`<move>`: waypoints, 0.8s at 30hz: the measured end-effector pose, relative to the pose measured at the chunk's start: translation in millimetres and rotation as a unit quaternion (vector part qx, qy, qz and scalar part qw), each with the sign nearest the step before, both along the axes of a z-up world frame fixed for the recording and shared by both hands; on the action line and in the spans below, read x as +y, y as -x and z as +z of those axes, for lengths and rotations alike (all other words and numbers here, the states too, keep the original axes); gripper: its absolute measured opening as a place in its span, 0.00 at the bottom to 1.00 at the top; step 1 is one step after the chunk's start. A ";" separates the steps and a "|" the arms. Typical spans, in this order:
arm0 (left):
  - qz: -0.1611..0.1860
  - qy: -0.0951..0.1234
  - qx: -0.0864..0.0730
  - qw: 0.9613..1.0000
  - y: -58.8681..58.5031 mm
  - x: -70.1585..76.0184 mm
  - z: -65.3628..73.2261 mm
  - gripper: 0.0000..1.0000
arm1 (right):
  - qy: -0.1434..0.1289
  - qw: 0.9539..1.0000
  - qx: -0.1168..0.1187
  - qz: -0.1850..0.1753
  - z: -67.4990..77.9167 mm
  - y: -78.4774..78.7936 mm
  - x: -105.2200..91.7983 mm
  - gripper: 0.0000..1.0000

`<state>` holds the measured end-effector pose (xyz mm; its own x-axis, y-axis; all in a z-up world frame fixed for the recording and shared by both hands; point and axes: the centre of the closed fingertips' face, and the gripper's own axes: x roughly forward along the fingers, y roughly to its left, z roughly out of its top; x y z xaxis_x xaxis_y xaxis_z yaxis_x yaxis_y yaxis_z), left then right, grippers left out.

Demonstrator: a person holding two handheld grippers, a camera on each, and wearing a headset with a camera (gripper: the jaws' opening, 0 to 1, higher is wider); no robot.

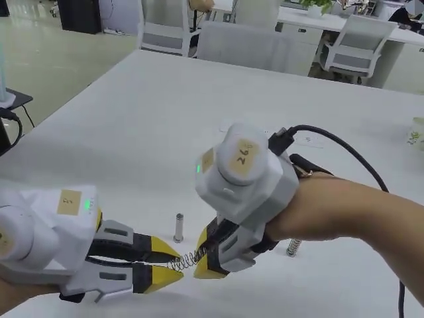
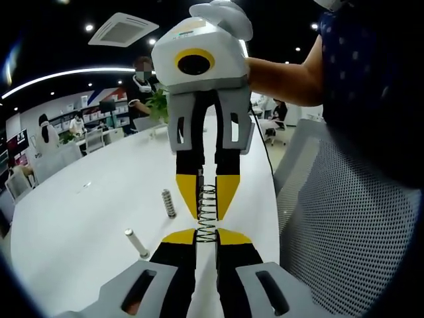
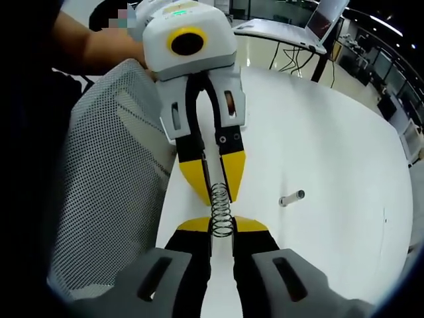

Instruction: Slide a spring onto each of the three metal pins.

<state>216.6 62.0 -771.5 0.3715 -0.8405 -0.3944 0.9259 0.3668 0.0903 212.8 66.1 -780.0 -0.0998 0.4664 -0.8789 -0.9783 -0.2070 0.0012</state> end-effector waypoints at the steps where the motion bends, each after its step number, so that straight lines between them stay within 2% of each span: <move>1: 0.000 0.000 0.000 1.000 0.0 -0.1 0.0 0.03 | -0.002 1.000 0.001 0.001 1.6 0.7 0.9 0.09; 11: 0.000 0.011 0.002 1.000 -0.5 -3.2 2.7 0.03 | -0.019 1.000 0.002 0.002 15.9 4.9 11.9 0.08; 24: 0.004 0.016 0.004 1.000 -0.8 -2.2 2.6 0.03 | -0.012 1.000 -0.003 0.006 16.6 6.2 17.2 0.08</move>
<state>217.3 59.8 -768.9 0.3744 -0.8502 -0.3700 0.9239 0.3759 0.0711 206.6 83.2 -763.3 -0.1004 0.4866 -0.8678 -0.9756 -0.2193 -0.0101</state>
